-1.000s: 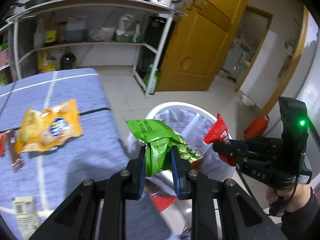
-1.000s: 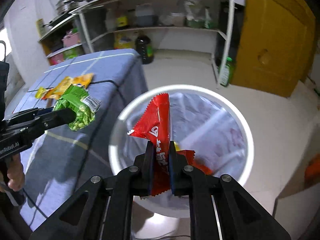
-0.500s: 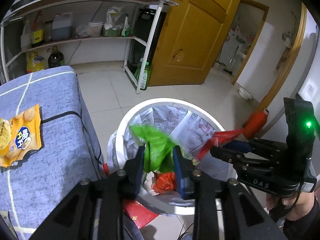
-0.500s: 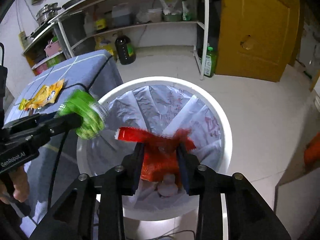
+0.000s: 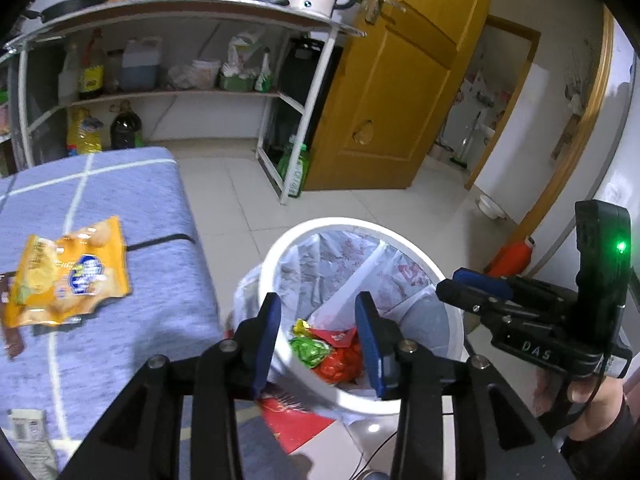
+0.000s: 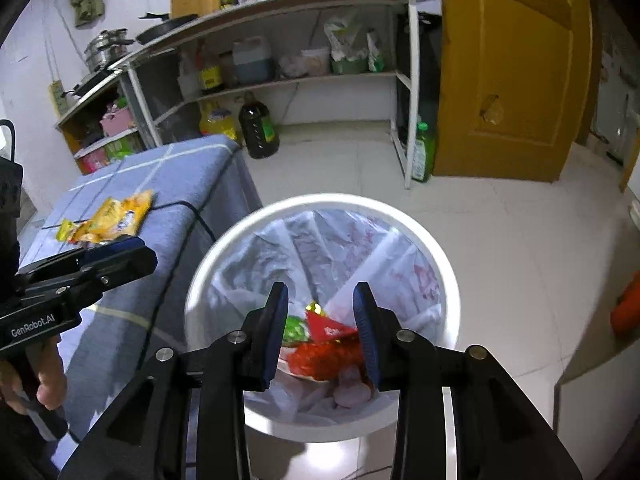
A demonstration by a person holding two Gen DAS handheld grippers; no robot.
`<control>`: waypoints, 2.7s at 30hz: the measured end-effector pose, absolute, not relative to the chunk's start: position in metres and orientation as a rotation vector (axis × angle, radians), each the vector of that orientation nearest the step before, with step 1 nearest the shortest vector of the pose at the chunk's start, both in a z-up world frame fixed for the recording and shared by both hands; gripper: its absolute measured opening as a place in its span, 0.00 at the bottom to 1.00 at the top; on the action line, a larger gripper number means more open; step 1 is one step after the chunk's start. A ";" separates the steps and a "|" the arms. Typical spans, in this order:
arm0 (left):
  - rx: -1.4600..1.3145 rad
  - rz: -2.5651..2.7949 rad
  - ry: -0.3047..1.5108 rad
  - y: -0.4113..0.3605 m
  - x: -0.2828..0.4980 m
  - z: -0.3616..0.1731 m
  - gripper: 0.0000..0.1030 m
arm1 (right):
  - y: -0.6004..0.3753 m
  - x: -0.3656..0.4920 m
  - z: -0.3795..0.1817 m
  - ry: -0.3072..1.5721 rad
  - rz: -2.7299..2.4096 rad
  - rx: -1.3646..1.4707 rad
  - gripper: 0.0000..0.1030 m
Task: Collect trash
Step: 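Move the left tool to the barcode paper label while the right tool reaches the yellow chip bag, then grasp the paper label with the left tool while the right tool grasps the yellow chip bag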
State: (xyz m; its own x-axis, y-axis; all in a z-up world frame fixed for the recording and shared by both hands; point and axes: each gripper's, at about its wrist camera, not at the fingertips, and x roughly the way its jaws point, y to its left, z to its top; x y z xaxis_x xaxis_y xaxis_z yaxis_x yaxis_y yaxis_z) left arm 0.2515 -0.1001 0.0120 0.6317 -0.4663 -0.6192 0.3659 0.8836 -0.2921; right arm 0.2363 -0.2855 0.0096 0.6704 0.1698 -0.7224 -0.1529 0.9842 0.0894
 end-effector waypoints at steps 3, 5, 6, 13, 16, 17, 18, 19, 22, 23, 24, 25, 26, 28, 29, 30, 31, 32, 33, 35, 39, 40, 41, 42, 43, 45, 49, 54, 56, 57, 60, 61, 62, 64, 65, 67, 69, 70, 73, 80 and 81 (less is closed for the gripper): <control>-0.149 -0.454 0.725 -0.081 0.240 0.021 0.39 | -0.270 0.231 0.020 0.787 0.222 0.013 0.34; -0.146 -0.424 0.713 -0.066 0.233 0.025 0.39 | -0.257 0.227 0.026 0.772 0.248 0.005 0.34; -0.149 -0.412 0.708 -0.058 0.229 0.026 0.39 | -0.251 0.225 0.029 0.763 0.264 0.002 0.34; -0.169 -0.281 0.672 0.010 0.200 0.028 0.48 | -0.203 0.219 0.038 0.738 0.383 -0.010 0.34; -0.188 -0.231 0.665 0.035 0.187 0.025 0.50 | -0.185 0.219 0.038 0.733 0.413 -0.012 0.34; -0.194 -0.214 0.665 0.044 0.184 0.023 0.51 | -0.182 0.219 0.037 0.732 0.423 -0.009 0.34; -0.200 -0.198 0.667 0.052 0.181 0.021 0.52 | -0.174 0.220 0.037 0.730 0.438 -0.003 0.34; -0.205 -0.183 0.670 0.059 0.179 0.018 0.53 | -0.169 0.220 0.036 0.730 0.447 -0.002 0.34; -0.223 -0.145 0.690 0.075 0.173 0.009 0.53 | -0.151 0.223 0.033 0.735 0.485 -0.013 0.35; -0.225 -0.134 0.700 0.080 0.172 0.005 0.54 | -0.143 0.225 0.031 0.738 0.503 -0.018 0.36; -0.226 -0.123 0.708 0.083 0.170 0.001 0.55 | -0.136 0.227 0.030 0.742 0.515 -0.025 0.41; -0.226 -0.112 0.717 0.086 0.168 -0.002 0.57 | -0.131 0.229 0.028 0.744 0.526 -0.031 0.44; -0.229 -0.107 0.724 0.089 0.167 -0.005 0.58 | -0.127 0.229 0.027 0.745 0.533 -0.036 0.50; -0.232 -0.093 0.741 0.093 0.165 -0.013 0.60 | -0.118 0.233 0.025 0.751 0.549 -0.043 0.51; -0.230 -0.088 0.748 0.094 0.165 -0.015 0.60 | -0.115 0.234 0.024 0.753 0.554 -0.047 0.51; -0.229 -0.087 0.755 0.093 0.165 -0.018 0.60 | -0.113 0.236 0.023 0.753 0.558 -0.050 0.51; -0.227 -0.087 0.764 0.093 0.166 -0.020 0.60 | -0.112 0.237 0.023 0.754 0.559 -0.051 0.51; -0.226 -0.086 0.773 0.092 0.167 -0.023 0.60 | -0.109 0.239 0.022 0.755 0.562 -0.053 0.51; -0.226 -0.085 0.783 0.091 0.168 -0.025 0.60 | -0.108 0.240 0.021 0.756 0.564 -0.055 0.51; -0.230 -0.087 0.808 0.088 0.171 -0.030 0.60 | -0.105 0.243 0.018 0.761 0.563 -0.068 0.51; -0.232 -0.076 0.848 0.084 0.177 -0.036 0.60 | -0.102 0.247 0.014 0.781 0.567 -0.087 0.51; -0.218 -0.069 0.853 0.081 0.178 -0.036 0.60 | -0.101 0.247 0.013 0.784 0.567 -0.091 0.51; -0.197 -0.060 0.859 0.077 0.179 -0.036 0.60 | -0.101 0.247 0.012 0.787 0.568 -0.097 0.51; -0.179 -0.054 0.862 0.074 0.179 -0.036 0.60 | -0.100 0.247 0.012 0.788 0.569 -0.099 0.51; -0.166 -0.048 0.865 0.072 0.179 -0.036 0.60 | -0.100 0.247 0.012 0.788 0.571 -0.102 0.51; -0.144 -0.031 0.868 0.071 0.178 -0.036 0.50 | -0.097 0.248 0.013 0.784 0.574 -0.110 0.51; -0.143 -0.019 0.859 0.077 0.179 -0.034 0.19 | -0.084 0.249 0.014 0.772 0.592 -0.145 0.51; -0.162 -0.033 0.868 0.088 0.179 -0.036 0.00 | -0.053 0.251 0.008 0.755 0.616 -0.259 0.51; -0.169 -0.049 0.865 0.091 0.178 -0.036 0.00 | -0.040 0.252 0.003 0.750 0.624 -0.317 0.51; -0.173 -0.052 0.863 0.093 0.177 -0.036 0.00 | -0.034 0.253 -0.001 0.746 0.626 -0.353 0.51; -0.187 -0.064 0.842 0.098 0.174 -0.033 0.00 | -0.016 0.255 -0.011 0.732 0.625 -0.454 0.51; -0.190 -0.065 0.837 0.101 0.173 -0.033 0.00 | -0.012 0.256 -0.015 0.732 0.624 -0.474 0.51; -0.193 -0.066 0.833 0.103 0.172 -0.032 0.00 | -0.007 0.258 -0.020 0.733 0.624 -0.500 0.51; -0.211 -0.069 0.826 0.110 0.171 -0.031 0.00 | 0.000 0.263 -0.026 0.738 0.623 -0.526 0.51; -0.219 -0.076 0.823 0.113 0.170 -0.031 0.00 | 0.004 0.266 -0.029 0.740 0.621 -0.536 0.51; -0.235 -0.084 0.808 0.119 0.167 -0.028 0.00 | 0.010 0.271 -0.035 0.744 0.617 -0.551 0.51; -0.248 -0.109 0.801 0.123 0.165 -0.026 0.00 | 0.014 0.276 -0.039 0.750 0.612 -0.557 0.51; -0.256 -0.113 0.798 0.125 0.165 -0.026 0.00 | 0.016 0.280 -0.042 0.756 0.608 -0.558 0.51; -0.274 -0.126 0.793 0.132 0.164 -0.025 0.00 | 0.022 0.287 -0.045 0.766 0.597 -0.557 0.51; -0.330 -0.167 0.796 0.136 0.161 -0.027 0.41 | 0.026 0.301 -0.047 0.813 0.579 -0.504 0.07; -0.330 -0.177 0.795 0.134 0.161 -0.027 0.45 | 0.024 0.300 -0.044 0.810 0.578 -0.491 0.06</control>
